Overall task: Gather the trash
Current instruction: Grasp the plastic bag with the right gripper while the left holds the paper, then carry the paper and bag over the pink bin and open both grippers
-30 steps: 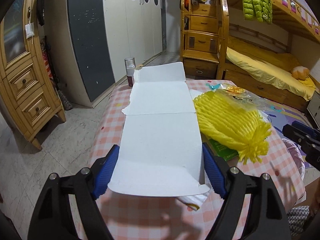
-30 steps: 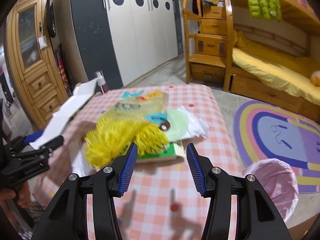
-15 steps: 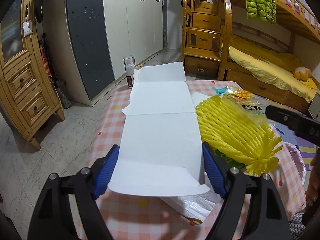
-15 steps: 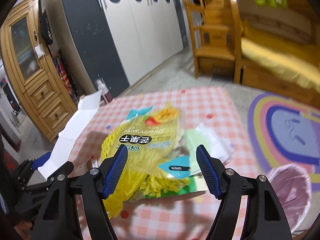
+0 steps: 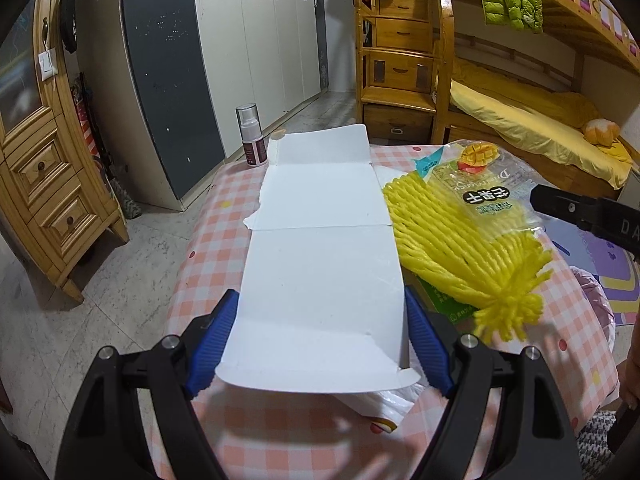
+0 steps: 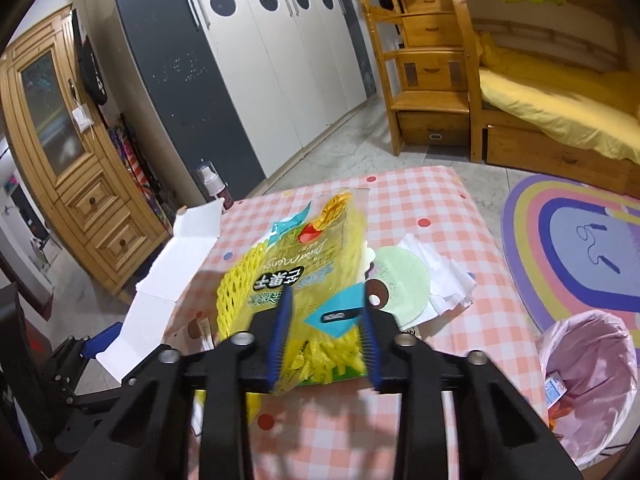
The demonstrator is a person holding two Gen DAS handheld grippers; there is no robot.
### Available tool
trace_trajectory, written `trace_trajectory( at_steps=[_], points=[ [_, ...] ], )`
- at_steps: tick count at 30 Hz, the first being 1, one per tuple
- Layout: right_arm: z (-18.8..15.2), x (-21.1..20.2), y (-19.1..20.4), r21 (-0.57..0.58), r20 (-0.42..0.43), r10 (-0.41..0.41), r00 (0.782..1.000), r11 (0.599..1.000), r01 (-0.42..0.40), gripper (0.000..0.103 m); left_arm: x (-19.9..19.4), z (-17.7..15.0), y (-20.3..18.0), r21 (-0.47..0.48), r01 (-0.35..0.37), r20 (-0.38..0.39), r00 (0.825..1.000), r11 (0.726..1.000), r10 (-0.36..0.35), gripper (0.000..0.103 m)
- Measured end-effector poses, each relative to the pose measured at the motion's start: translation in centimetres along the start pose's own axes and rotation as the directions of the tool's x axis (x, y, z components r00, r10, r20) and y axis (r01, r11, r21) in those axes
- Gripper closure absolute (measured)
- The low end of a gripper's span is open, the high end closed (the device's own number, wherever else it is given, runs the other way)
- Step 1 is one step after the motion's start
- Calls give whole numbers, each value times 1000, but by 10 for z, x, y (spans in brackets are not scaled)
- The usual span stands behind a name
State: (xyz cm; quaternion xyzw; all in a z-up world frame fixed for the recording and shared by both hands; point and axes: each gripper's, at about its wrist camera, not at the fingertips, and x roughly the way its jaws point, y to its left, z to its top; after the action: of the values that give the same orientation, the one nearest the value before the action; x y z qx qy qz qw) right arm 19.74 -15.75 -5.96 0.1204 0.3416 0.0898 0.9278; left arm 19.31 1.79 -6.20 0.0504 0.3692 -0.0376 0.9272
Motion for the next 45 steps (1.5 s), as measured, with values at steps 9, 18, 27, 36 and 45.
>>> trace_trajectory(
  at_steps=[9,18,27,36,45],
  points=[
    [5,-40,16,-78,176,77,981,995,-65,102,-14,-1,10,-23,-5,66,998,1000,7,25],
    [-2,-90,7,-95,278,138,951,989,-116,102,-45,1,-34,49,88,188,978,995,-96,25],
    [-12,-91,-5,-74,250,41,967,997,-23,102,-2,-19,-90,220,107,3,994,970,-110,25],
    [-18,-138,-35,-30,327,-49,944,998,62,102,-26,-20,-72,184,122,96,985,975,-141,25],
    [-48,-185,-95,70,332,-206,921,979,194,102,-74,-21,-134,303,266,233,910,915,-342,25]
  ],
)
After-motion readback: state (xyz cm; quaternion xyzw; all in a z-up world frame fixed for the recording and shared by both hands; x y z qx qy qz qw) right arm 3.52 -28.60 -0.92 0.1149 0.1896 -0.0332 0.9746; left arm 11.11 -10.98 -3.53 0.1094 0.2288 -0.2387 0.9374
